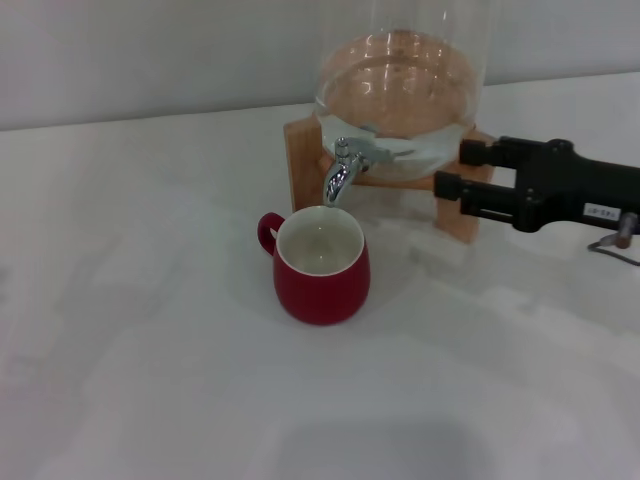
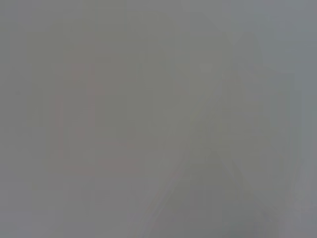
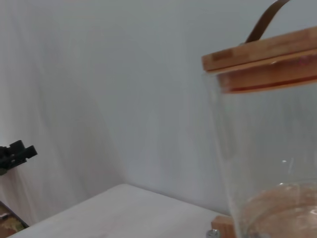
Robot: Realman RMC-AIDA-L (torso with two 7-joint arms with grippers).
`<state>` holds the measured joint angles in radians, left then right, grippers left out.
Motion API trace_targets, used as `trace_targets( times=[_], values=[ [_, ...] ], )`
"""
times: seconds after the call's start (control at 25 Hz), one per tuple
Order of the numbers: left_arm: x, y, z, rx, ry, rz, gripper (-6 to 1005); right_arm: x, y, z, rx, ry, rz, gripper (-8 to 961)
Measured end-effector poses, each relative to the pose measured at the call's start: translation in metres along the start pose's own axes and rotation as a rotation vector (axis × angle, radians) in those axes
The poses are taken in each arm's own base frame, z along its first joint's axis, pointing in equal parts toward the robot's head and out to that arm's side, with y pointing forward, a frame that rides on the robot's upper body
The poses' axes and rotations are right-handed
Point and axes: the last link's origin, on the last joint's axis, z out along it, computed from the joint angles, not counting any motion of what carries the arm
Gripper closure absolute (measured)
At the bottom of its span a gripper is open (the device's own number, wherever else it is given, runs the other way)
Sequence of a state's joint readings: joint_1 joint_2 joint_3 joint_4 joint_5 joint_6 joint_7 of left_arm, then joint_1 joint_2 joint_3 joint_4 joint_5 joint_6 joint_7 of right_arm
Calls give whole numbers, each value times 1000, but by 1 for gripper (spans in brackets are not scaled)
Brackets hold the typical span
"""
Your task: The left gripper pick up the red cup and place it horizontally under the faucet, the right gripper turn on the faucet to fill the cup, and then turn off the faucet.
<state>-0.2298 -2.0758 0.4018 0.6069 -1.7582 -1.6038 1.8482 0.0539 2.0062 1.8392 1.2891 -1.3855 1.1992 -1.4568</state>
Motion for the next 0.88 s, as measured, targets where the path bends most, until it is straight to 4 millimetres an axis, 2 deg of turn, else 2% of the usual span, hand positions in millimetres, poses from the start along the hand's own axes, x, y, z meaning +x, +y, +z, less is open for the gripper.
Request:
trace_targets(
  times=[0.28, 0.88],
  values=[
    [3, -1, 2, -1, 0, 14, 189, 4, 5, 24, 26, 23, -10, 319],
    [3, -2, -2, 10, -4, 20, 190, -1, 13, 47, 9, 22, -37, 319]
  ],
)
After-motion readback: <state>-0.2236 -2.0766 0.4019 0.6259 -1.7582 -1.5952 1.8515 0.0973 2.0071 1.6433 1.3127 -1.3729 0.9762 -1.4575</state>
